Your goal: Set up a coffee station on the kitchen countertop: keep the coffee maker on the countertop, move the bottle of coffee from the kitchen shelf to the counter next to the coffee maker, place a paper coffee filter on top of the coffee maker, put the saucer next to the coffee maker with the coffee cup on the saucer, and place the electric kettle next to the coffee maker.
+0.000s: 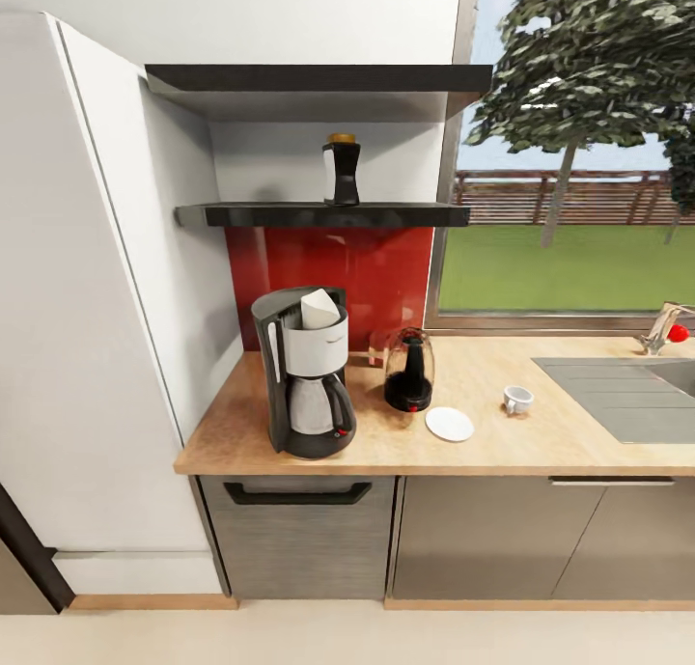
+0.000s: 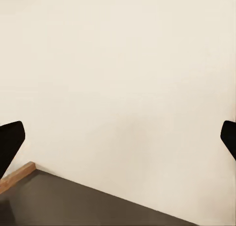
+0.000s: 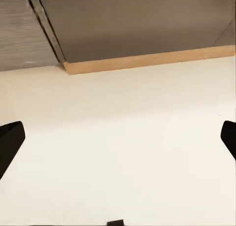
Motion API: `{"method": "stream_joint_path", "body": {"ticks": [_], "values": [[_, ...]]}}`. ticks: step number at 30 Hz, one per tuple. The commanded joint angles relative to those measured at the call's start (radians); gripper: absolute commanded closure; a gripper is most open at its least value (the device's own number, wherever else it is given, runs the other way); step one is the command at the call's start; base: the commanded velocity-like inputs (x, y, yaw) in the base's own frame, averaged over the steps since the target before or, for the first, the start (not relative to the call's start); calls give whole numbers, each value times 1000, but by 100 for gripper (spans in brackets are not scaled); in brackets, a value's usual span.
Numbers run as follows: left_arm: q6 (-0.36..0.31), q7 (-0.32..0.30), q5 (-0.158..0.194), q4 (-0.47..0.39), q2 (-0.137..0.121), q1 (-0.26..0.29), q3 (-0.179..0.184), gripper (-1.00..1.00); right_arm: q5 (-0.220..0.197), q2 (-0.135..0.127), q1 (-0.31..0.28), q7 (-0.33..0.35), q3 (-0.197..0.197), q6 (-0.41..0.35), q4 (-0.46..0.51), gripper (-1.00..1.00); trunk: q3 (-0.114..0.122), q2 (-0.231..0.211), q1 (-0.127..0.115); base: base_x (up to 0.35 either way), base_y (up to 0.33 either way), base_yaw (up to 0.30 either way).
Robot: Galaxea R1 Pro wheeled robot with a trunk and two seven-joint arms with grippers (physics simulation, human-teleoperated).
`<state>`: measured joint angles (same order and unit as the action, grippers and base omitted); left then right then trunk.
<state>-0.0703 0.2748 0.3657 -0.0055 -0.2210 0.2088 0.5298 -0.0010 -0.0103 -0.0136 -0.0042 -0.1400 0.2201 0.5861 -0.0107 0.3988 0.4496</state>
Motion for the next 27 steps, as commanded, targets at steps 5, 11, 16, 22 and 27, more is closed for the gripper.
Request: {"method": "stream_joint_path", "body": {"ticks": [5,11,16,22,27], "values": [[0,4,-79,10,-1,-9,98,-100,-12,117,-1,-2,-4,5,489,-100,-1,1,0,0,0,0],[-2,4,3,14,1,-37,93,-100,-22,140,-126,-151,51,-2,873,-100,-1,1,0,0,0,0],[-16,-4,166,31,37,-68,92,-100,-23,159,-582,-172,107,-318,921,-100,-1,1,0,0,0,0],[-15,-5,179,36,52,-95,90,-100,-20,185,-870,-176,193,-481,874,-100,-1,1,0,0,0,0],[-15,-5,196,38,53,-106,90,-100,-19,185,-1147,-201,257,-578,655,-100,-1,1,0,0,0,0]]}}
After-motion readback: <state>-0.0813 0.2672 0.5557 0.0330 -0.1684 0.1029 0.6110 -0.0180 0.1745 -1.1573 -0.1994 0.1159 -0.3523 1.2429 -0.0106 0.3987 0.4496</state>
